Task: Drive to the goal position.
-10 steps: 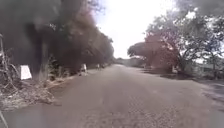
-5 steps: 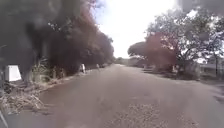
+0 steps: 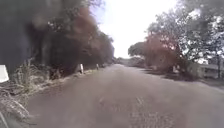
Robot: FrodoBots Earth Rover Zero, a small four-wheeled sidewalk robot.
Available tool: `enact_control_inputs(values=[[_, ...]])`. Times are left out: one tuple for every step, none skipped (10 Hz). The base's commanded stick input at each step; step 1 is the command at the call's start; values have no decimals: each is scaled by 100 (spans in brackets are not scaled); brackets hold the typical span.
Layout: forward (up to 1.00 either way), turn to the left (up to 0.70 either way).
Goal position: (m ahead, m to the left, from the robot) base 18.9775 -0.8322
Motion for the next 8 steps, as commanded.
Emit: enact_control_inputs(values=[[50, 0], [50, 0], [50, 0], [50, 0], [50, 0], [50, 0], [50, 0], [50, 0]])
